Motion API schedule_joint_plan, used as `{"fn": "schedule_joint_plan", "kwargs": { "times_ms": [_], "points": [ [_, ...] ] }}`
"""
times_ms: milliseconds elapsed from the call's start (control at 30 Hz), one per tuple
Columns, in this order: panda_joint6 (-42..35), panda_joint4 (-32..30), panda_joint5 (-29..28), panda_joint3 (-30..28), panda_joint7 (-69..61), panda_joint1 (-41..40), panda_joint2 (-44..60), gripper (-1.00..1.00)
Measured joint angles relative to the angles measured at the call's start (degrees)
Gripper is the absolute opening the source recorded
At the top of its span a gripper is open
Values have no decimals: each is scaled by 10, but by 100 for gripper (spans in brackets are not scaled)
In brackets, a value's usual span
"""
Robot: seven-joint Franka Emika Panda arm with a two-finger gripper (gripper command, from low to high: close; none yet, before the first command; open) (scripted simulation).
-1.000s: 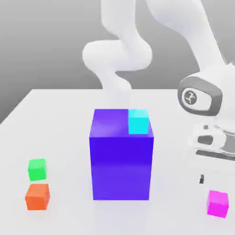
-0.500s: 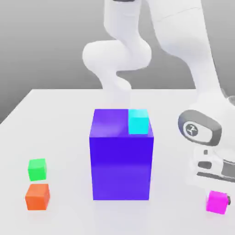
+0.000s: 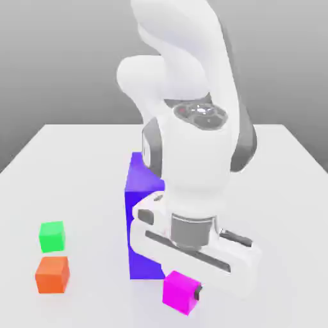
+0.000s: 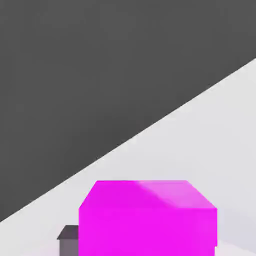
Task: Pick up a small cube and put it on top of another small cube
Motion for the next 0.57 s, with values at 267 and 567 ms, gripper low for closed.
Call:
{"fn": "schedule_joint_plan", "kwargs": {
  "times_ms": [267,567],
  "points": [
    [1,-160,98,-137,-31,-236,-143,-100],
    [104,-175,122,-140,-42,-249,-51,100]
  ]
}}
